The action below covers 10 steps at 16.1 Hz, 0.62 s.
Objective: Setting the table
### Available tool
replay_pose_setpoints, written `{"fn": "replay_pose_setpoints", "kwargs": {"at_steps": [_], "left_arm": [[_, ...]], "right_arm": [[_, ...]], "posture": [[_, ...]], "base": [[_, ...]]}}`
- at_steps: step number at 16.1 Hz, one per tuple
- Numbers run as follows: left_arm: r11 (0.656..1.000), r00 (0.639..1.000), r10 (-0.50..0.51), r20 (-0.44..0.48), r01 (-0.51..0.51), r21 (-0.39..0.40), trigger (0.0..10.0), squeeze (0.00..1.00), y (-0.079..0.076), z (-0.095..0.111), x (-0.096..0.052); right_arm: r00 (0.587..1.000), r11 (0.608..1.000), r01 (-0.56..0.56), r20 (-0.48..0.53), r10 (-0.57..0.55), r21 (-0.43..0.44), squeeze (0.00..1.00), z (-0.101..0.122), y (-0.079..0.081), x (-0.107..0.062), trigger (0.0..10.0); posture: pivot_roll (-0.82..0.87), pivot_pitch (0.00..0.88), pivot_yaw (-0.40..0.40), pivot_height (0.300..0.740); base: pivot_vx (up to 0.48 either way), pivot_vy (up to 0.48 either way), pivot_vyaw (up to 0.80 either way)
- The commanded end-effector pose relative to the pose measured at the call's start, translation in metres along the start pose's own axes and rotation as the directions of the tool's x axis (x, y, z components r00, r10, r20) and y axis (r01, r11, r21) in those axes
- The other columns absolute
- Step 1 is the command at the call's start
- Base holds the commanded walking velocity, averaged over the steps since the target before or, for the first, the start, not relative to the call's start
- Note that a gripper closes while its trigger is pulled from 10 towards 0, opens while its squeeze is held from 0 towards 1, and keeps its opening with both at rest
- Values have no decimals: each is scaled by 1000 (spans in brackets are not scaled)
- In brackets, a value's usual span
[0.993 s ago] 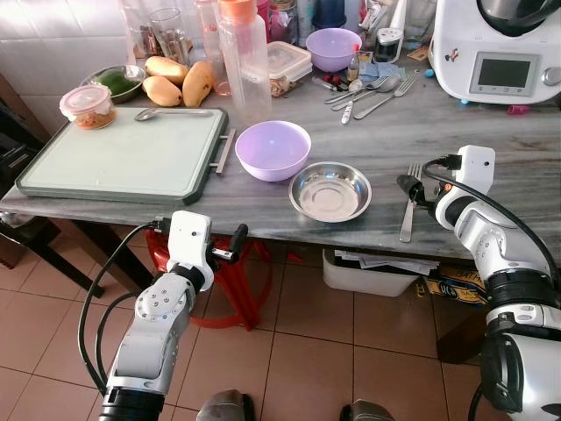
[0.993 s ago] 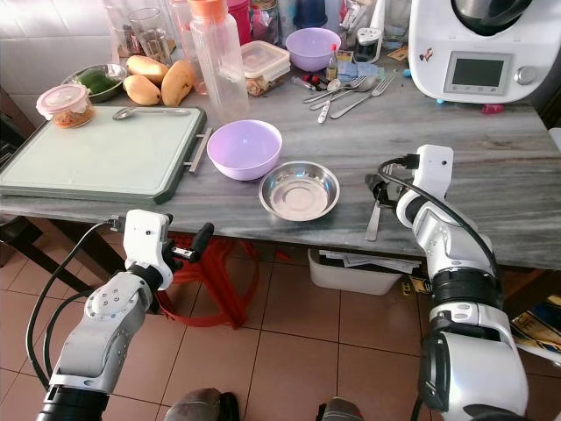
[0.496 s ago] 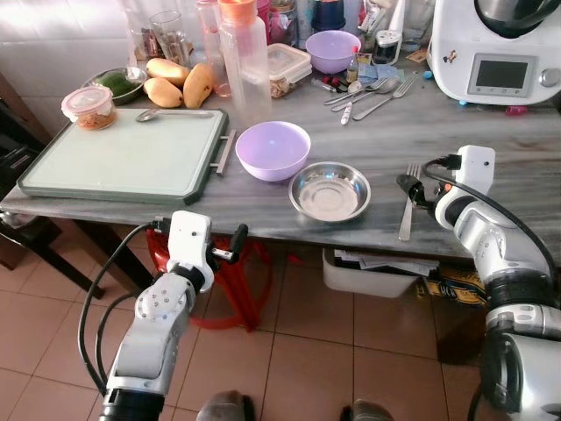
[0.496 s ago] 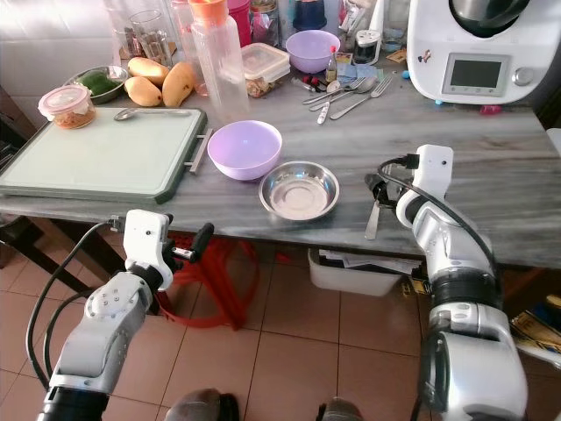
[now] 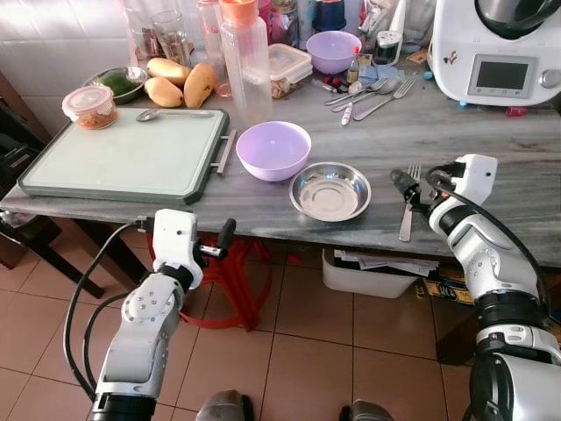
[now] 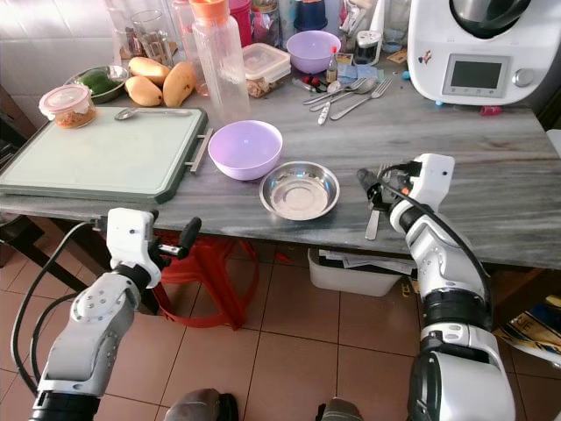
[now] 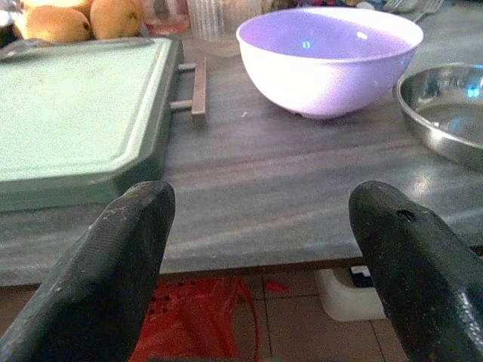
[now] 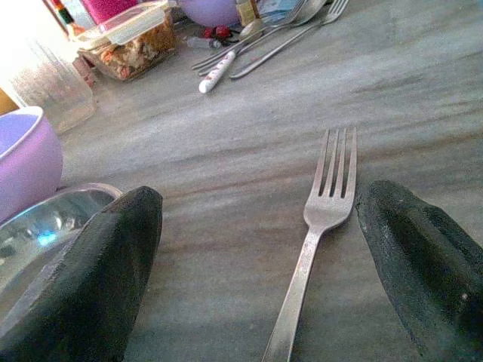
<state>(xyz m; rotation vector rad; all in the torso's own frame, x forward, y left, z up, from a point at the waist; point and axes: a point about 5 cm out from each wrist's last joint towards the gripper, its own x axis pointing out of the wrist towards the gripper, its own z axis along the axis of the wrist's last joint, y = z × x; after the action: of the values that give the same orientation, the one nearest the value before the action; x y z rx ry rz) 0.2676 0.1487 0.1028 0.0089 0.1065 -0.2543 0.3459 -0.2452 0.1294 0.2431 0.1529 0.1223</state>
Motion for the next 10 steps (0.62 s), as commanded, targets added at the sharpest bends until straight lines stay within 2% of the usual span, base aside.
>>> {"fn": "replay_pose_setpoints", "kwargs": {"at_steps": [1, 4, 6, 8, 10], "left_arm": [[1000, 1000, 8, 8, -8, 14, 10000, 0, 5, 4, -3], [1000, 1000, 5, 2, -5, 23, 10000, 0, 7, 4, -5], [999, 1000, 5, -3, -5, 33, 10000, 0, 10, 6, -7], [999, 1000, 5, -10, -5, 40, 10000, 0, 12, 6, -10], [999, 1000, 5, -17, -4, 52, 10000, 0, 15, 7, -13]], "right_arm": [[1000, 1000, 7, 9, -7, 18, 0, -2, -2, -2, 10000], [999, 998, 47, 13, -48, 30, 0, -4, -9, -4, 10000], [993, 991, 118, 3, -118, 58, 0, -7, -16, -1, 10000], [992, 987, 128, 2, -129, 96, 0, -8, -14, 3, 10000], [995, 989, 99, -6, -99, 114, 0, -7, -4, 12, 10000]], "posture": [[40, 47, 91, 740], [53, 55, 99, 740], [71, 66, 108, 740], [81, 73, 113, 740], [100, 81, 117, 740]], "base": [[0, 0, 0], [0, 0, 0], [0, 0, 0], [0, 0, 0], [0, 0, 0]]}}
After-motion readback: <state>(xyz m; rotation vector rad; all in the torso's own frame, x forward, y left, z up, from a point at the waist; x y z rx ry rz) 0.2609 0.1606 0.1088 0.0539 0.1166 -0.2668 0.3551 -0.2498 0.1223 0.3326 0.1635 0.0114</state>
